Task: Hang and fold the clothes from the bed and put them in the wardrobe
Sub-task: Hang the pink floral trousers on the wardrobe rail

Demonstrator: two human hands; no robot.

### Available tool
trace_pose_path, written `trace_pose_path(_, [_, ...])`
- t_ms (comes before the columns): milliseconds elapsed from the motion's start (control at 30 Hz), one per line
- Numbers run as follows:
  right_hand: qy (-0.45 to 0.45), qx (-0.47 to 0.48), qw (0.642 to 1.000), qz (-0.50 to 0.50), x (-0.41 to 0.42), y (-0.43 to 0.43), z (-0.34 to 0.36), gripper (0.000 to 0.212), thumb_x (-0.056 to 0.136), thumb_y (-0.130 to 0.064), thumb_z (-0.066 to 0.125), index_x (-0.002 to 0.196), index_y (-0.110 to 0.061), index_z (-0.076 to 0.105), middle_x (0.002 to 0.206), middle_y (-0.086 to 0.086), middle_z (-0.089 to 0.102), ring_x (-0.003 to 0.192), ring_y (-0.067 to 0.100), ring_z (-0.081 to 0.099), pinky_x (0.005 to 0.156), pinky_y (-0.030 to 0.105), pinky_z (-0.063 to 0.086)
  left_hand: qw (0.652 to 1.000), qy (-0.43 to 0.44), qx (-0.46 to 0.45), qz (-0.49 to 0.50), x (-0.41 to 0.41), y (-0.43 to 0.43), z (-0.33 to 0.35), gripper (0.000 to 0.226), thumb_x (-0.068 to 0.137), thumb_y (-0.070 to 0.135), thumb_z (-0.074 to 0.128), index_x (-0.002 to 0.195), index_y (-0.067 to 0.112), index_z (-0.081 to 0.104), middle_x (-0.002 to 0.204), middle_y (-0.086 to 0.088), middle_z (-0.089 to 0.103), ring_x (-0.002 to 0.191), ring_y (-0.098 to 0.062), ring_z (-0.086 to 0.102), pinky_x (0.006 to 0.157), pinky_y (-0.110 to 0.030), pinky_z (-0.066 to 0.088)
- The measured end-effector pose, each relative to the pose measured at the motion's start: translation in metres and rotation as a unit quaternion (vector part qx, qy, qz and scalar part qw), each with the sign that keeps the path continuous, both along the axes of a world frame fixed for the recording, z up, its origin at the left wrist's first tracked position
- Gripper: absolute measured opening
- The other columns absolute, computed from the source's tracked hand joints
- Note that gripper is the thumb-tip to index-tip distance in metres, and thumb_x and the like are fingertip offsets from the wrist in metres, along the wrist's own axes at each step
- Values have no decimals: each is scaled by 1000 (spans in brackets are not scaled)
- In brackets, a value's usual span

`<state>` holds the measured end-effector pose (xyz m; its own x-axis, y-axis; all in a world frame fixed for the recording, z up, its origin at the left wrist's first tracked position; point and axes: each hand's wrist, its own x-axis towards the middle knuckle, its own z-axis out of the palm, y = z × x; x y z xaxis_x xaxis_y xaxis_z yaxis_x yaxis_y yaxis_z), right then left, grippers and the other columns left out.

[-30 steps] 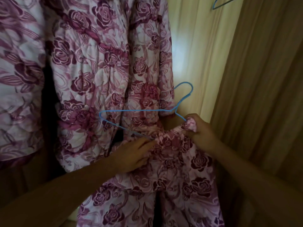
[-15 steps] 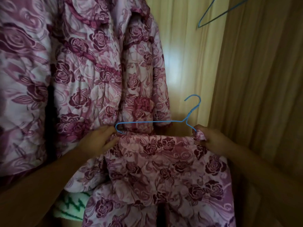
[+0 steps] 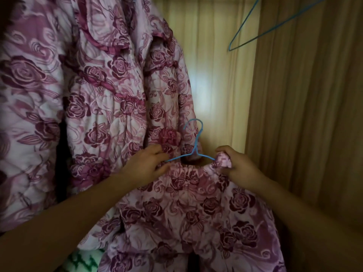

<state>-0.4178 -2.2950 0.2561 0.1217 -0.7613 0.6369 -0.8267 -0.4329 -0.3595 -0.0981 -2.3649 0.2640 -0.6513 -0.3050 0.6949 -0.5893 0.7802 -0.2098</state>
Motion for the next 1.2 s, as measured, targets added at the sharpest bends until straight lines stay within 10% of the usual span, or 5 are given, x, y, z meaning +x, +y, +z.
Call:
trace_pose_path(267, [-20,39,996,-82,-14,15,9,44,88,-42,75,116,-12,61,107,9,74,102,27,69,82,34,52,994,107,-20,6,8,-8,44,13,95,15,66,86,6,65,86,-5,45,82,-24,49,74,-38,45])
trace_pose_path(467, [-66,-117,978,-158,-6,15,49,37,93,-43,65,116,-14,61,102,15,74,98,39,68,76,43,54,989,135,-34,-38,1,15,97,15,96,22,65,96,7,67,94,-2,45,88,-19,48,80,-41,47])
trace_pose_path(633, [-104,-199,965,-134,-22,14,100,38,94,-43,63,118,-14,66,105,14,75,102,38,69,83,49,54,989,141,-19,46,21,42,152,87,89,78,39,156,26,20,136,-1,53,117,-16,54,93,-30,46])
trace_pose_path(867, [-132,-214,964,-91,-6,-17,161,38,93,-50,63,113,-18,67,105,9,74,98,31,68,81,41,53,977,70,-101,174,64,53,215,65,82,84,27,85,21,46,59,7,47,54,-11,46,48,-33,30])
trace_pose_path(1200, [-153,-112,976,-110,30,-85,231,51,95,-58,53,114,-11,58,112,17,66,105,37,61,90,45,51,900,73,-199,381,42,44,313,49,96,65,39,107,20,54,102,-11,68,92,-34,65,64,-38,42])
